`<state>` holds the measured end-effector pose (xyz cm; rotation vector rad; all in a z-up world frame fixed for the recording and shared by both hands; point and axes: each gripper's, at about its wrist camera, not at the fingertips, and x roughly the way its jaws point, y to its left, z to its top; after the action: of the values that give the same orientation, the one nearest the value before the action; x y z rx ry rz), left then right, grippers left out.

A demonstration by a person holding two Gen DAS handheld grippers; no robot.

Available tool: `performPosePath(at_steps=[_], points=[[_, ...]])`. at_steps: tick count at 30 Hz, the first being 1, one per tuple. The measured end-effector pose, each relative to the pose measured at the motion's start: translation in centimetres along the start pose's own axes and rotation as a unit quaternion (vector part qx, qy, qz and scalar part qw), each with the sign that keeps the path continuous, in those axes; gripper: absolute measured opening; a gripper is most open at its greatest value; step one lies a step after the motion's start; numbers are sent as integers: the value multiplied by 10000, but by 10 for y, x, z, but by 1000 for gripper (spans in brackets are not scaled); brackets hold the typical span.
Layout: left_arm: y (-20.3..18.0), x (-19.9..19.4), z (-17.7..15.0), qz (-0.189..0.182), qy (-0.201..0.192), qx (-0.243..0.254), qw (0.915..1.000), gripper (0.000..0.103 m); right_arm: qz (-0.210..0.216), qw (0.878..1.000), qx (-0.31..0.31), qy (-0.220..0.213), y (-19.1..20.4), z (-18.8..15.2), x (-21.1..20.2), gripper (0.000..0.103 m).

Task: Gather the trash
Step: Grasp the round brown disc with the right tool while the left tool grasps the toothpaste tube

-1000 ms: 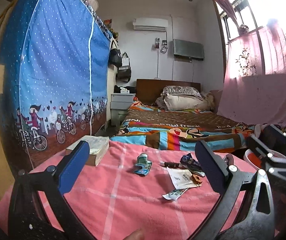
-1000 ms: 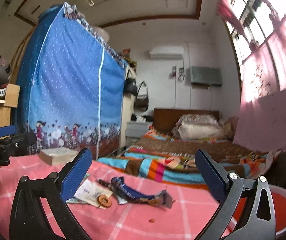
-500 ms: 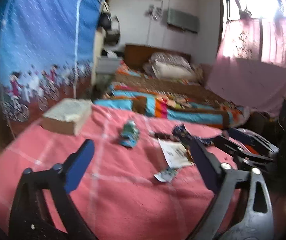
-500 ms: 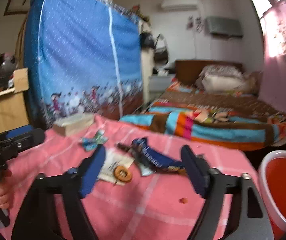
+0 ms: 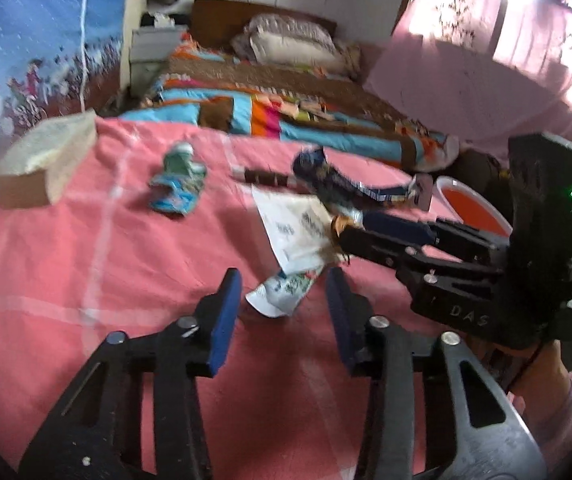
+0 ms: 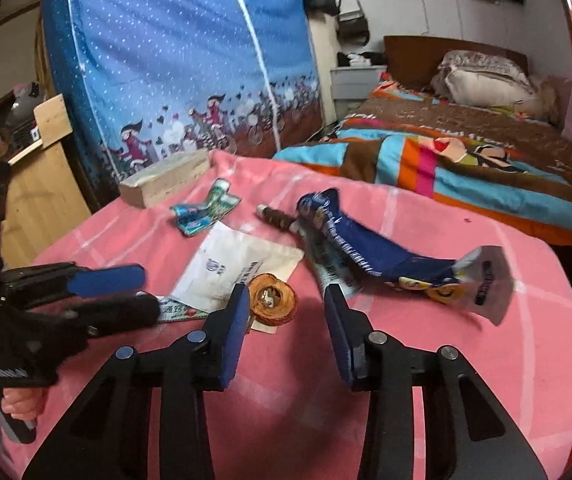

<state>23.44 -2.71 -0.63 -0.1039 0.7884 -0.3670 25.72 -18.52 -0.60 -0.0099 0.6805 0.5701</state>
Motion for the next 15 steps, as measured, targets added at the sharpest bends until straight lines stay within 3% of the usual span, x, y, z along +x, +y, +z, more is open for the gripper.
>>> performPosePath(at_steps=[4,7,15], points=[[-1,4,-2,-1,167,29,9999,43,120,9999,39,81,-1,1,2,34],[-1,3,-3,23,193,39,9998,40,189,9998,29,87,-1,1,3,24],[-12,8,-1,202,335,353,9986,36,191,9997,-49,126,2,1,4,23]])
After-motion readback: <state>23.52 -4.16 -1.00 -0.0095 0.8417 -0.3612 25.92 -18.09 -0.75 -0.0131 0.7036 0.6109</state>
